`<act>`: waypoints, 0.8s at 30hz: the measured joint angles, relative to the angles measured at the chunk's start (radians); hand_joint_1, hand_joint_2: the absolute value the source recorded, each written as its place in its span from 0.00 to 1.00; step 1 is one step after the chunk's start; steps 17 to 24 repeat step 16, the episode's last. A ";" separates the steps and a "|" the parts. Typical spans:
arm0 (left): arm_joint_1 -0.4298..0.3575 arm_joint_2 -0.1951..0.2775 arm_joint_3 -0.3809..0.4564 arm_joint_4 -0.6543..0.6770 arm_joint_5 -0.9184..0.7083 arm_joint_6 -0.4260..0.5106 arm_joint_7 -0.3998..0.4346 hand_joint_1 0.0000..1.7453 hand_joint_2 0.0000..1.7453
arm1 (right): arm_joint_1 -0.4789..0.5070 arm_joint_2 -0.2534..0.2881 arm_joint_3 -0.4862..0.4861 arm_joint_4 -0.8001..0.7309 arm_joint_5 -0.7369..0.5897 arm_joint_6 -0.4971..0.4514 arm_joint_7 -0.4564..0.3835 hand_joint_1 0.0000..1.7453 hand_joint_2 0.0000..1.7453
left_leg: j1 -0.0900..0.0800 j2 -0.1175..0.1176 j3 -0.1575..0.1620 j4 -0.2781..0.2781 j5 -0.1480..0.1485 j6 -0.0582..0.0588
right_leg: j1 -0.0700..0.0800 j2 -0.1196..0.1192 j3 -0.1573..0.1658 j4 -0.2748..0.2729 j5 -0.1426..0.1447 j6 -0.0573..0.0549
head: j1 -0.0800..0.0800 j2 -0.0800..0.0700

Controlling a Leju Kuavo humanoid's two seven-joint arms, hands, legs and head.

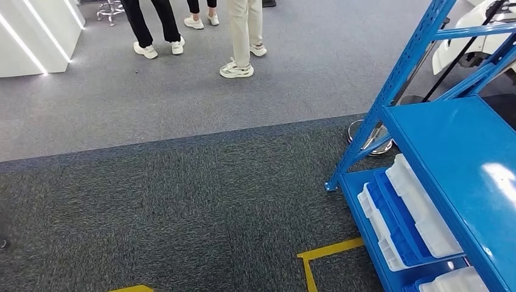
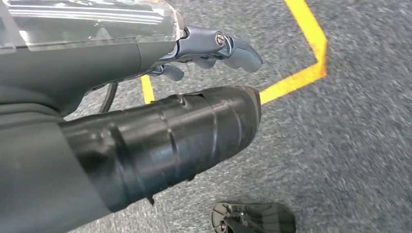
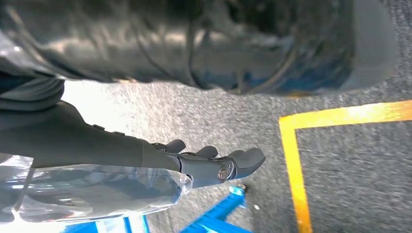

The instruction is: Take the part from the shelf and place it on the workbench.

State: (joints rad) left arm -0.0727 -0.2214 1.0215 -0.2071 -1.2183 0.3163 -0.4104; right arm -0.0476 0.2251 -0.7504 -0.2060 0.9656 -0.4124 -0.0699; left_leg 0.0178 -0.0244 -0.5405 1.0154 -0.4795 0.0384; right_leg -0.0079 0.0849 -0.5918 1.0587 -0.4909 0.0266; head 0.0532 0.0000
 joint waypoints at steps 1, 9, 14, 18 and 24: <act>0.000 0.000 0.000 0.000 0.000 0.000 -0.001 0.00 0.00 | -0.001 0.000 0.000 0.000 0.000 0.000 0.000 0.00 0.00 | 0.001 0.012 0.001 -0.004 0.002 0.005 | 0.000 -0.027 -0.021 0.043 -0.026 0.004 | 0.001 0.000; 0.002 -0.007 0.000 0.000 -0.001 -0.002 -0.030 0.00 0.00 | -0.002 0.000 -0.003 0.000 -0.004 -0.003 0.014 0.00 0.00 | -0.003 0.104 0.014 -0.001 -0.015 -0.004 | -0.004 -0.129 -0.004 0.018 0.011 0.009 | 0.003 0.000; -0.004 -0.016 0.000 0.000 -0.001 0.000 -0.030 0.00 0.00 | -0.003 0.000 -0.006 0.000 -0.003 -0.003 0.023 0.00 0.00 | -0.006 0.121 0.030 0.001 -0.032 -0.035 | 0.002 -0.115 0.023 -0.041 0.024 -0.021 | 0.002 0.000; -0.005 -0.016 0.000 0.000 -0.001 0.000 -0.028 0.00 0.00 | -0.003 0.000 -0.007 0.000 -0.002 -0.003 0.025 0.00 0.00 | -0.002 0.088 0.021 0.029 -0.054 -0.042 | -0.004 -0.102 0.028 -0.049 0.029 -0.032 | 0.001 0.000; -0.005 -0.016 0.000 0.000 -0.001 0.000 -0.028 0.00 0.00 | -0.003 0.000 -0.007 0.000 -0.002 -0.003 0.025 0.00 0.00 | -0.002 0.088 0.021 0.029 -0.054 -0.042 | -0.004 -0.102 0.028 -0.049 0.029 -0.032 | 0.001 0.000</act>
